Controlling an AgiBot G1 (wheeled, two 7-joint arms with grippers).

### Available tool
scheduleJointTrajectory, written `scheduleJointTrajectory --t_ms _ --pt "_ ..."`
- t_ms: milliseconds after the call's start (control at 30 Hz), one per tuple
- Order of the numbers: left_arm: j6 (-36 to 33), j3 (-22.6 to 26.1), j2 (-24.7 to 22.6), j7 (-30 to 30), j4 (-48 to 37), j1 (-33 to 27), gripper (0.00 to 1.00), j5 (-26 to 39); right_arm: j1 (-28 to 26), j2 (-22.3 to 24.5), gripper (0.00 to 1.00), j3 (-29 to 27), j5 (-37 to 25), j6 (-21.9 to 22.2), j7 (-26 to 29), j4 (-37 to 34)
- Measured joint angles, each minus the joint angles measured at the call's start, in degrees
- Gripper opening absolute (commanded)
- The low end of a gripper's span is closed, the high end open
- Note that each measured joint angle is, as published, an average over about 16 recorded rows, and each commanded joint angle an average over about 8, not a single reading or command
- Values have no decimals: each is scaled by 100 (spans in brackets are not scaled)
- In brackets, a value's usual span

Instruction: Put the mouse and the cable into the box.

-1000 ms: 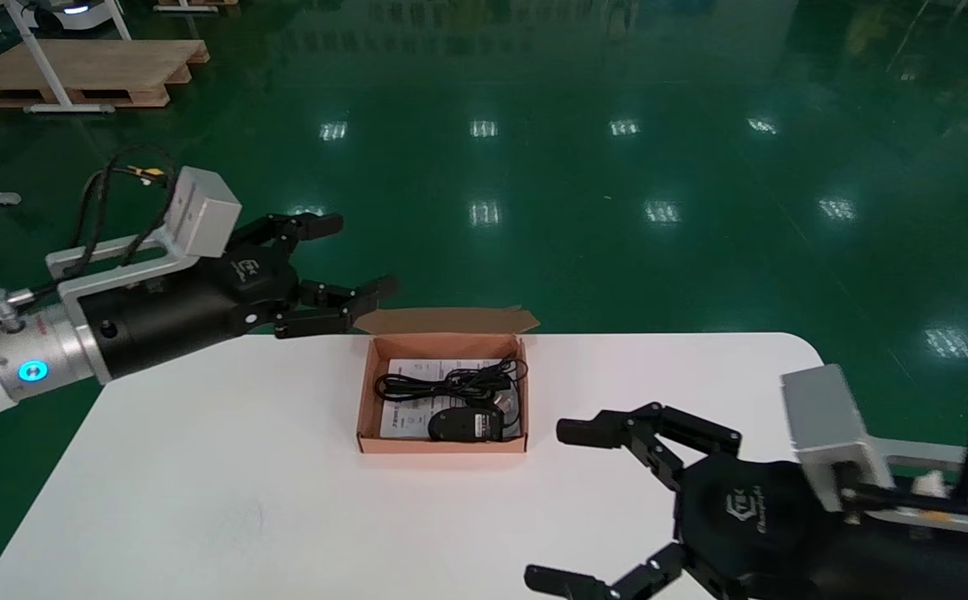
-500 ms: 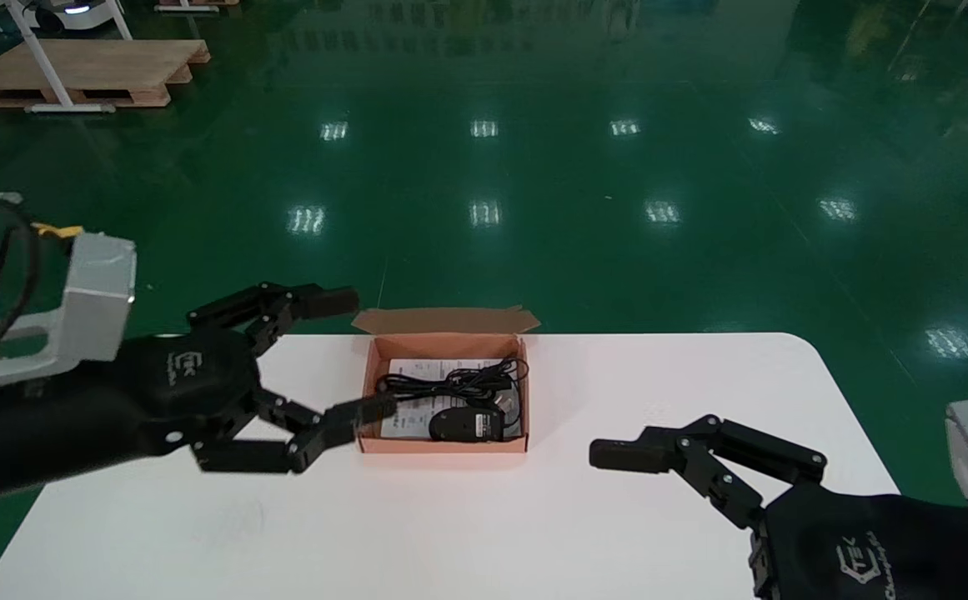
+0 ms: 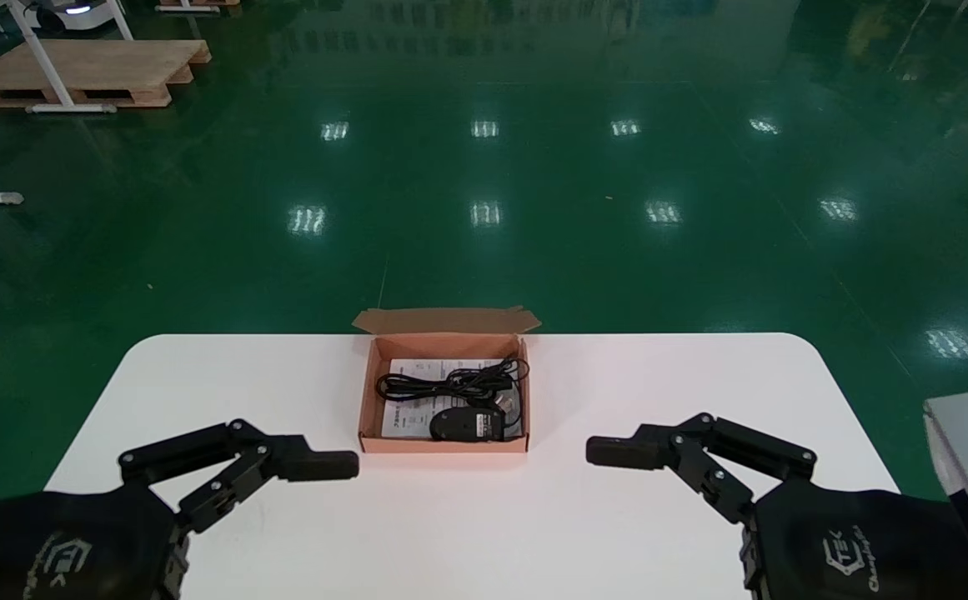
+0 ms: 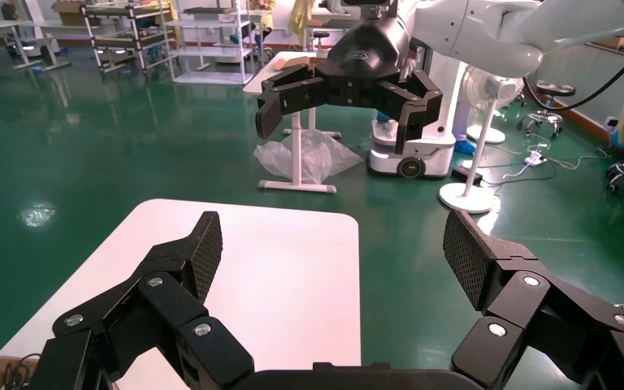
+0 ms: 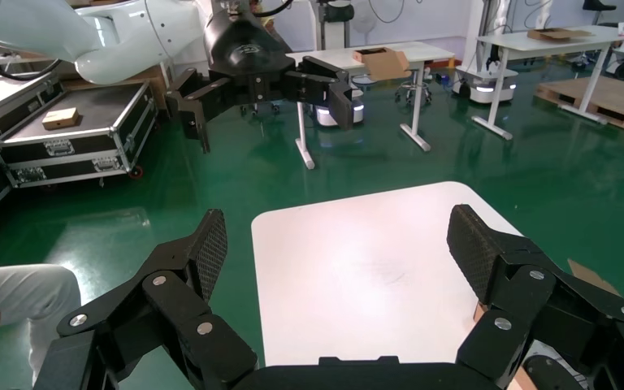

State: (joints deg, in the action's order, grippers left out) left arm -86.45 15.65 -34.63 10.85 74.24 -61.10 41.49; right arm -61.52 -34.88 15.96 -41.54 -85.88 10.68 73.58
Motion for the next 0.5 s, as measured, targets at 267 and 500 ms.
scheduleJointTrajectory --t_ms 267,500 --pt "-40 -21 24 13 36 28 100 -25 1 0 100 0 -1 1 0 0" --pt "6 2 0 3 -5 0 100 -5 -1 -3 100 5 -9 8 0 -2"
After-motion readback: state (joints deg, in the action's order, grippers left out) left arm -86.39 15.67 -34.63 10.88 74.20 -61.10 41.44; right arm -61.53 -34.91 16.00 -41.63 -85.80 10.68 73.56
